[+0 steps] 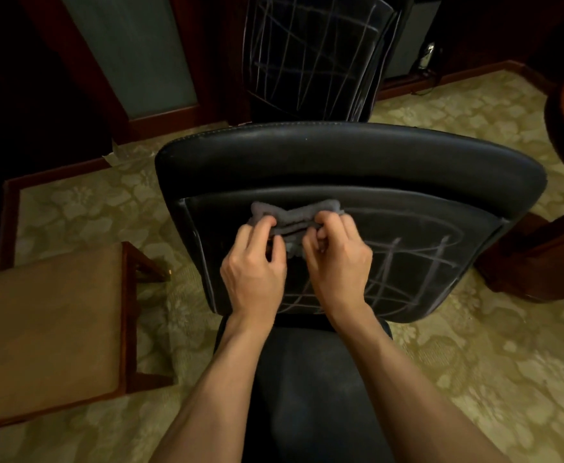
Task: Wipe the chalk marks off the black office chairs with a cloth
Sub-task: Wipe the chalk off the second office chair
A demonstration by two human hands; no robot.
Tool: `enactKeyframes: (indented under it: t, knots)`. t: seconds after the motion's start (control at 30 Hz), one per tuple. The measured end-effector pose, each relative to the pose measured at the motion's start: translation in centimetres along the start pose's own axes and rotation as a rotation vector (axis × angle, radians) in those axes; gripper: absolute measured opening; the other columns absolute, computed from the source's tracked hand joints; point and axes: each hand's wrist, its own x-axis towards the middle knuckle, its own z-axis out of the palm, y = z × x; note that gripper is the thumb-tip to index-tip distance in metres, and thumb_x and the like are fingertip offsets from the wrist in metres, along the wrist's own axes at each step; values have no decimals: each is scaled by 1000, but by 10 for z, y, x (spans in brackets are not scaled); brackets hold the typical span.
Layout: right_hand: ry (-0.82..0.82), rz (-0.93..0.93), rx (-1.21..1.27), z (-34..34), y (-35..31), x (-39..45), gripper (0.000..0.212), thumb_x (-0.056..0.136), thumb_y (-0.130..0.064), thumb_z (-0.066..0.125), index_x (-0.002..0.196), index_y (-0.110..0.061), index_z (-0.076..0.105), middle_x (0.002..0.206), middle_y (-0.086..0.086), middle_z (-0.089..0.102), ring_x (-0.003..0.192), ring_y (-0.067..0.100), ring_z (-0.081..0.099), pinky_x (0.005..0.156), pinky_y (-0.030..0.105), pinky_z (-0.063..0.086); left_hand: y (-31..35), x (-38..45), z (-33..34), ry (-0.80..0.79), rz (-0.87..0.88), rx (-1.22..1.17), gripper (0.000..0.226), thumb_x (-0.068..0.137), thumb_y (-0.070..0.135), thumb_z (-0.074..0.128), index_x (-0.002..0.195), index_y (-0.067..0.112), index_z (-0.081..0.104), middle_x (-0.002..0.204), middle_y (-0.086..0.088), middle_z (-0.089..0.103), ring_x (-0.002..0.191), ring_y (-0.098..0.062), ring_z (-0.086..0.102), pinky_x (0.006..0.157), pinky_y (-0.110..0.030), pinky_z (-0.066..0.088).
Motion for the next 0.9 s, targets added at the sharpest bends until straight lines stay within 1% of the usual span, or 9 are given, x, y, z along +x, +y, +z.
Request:
enactKeyframes:
  t: [0.1,0.17,0.23,0.4,0.47,0.57,0.7,0.8,0.9]
  knots:
    - [84,-25,-16,-1,5,10,20,91,-14,61,110,-7,63,93,9,62,62,18,58,49,30,47,7,9,6,45,23,-14,25,94,12,65,117,6,68,95,-9,63,74,-17,65,61,-28,53]
    - [79,-76,-54,8,15,0,27,93,-15,62,118,-8,57,97,11,62,64,17,58,51,22,44,-2,-2,10,28,64,14,27,95,12,65,121,5,67,97,-11,64,74,-20,66,60,-30,55]
    - [47,-132,-83,17,27,-14,27,90,-11,67,115,-8,55,94,10,62,63,16,59,51,19,41,-16,-15,14,-14,122,51,27,94,12,65,119,4,68,94,-12,66,70,-22,68,56,-32,56]
    - [7,-159,-90,17,36,-22,14,85,-10,70,96,-3,68,84,9,64,54,20,60,44,28,45,-24,-11,12,-84,158,42,20,85,9,75,105,4,74,76,-5,70,55,-18,65,49,-26,51]
    - [70,-132,-86,4,28,-9,16,87,-18,61,95,-5,68,82,8,64,57,21,61,46,32,48,-10,0,2,-36,183,55,19,85,12,76,104,8,75,68,-1,70,53,-16,66,52,-23,43]
    - [203,-73,-68,-15,19,20,20,87,-19,60,99,-4,66,81,9,64,62,23,61,53,36,49,18,30,-5,34,230,41,19,91,17,71,109,11,74,69,1,70,57,-17,66,52,-26,41]
    - [96,-111,-96,-20,28,20,30,92,-16,65,118,-1,59,99,14,63,75,21,63,61,30,50,21,35,-1,-51,297,122,26,97,20,61,120,11,67,82,-2,67,63,-17,64,49,-26,40]
    - [37,-198,-151,-18,48,2,19,93,-14,60,107,-2,62,93,14,63,72,25,64,57,38,55,-3,14,2,-113,412,213,27,97,20,60,121,10,67,88,-4,66,69,-21,65,51,-33,48]
    - [-12,-232,-233,-17,53,-12,17,93,-17,57,97,-3,66,86,13,64,64,28,64,49,40,53,-16,3,3,-109,447,237,22,93,17,65,112,9,73,82,-4,66,67,-22,62,52,-34,47]
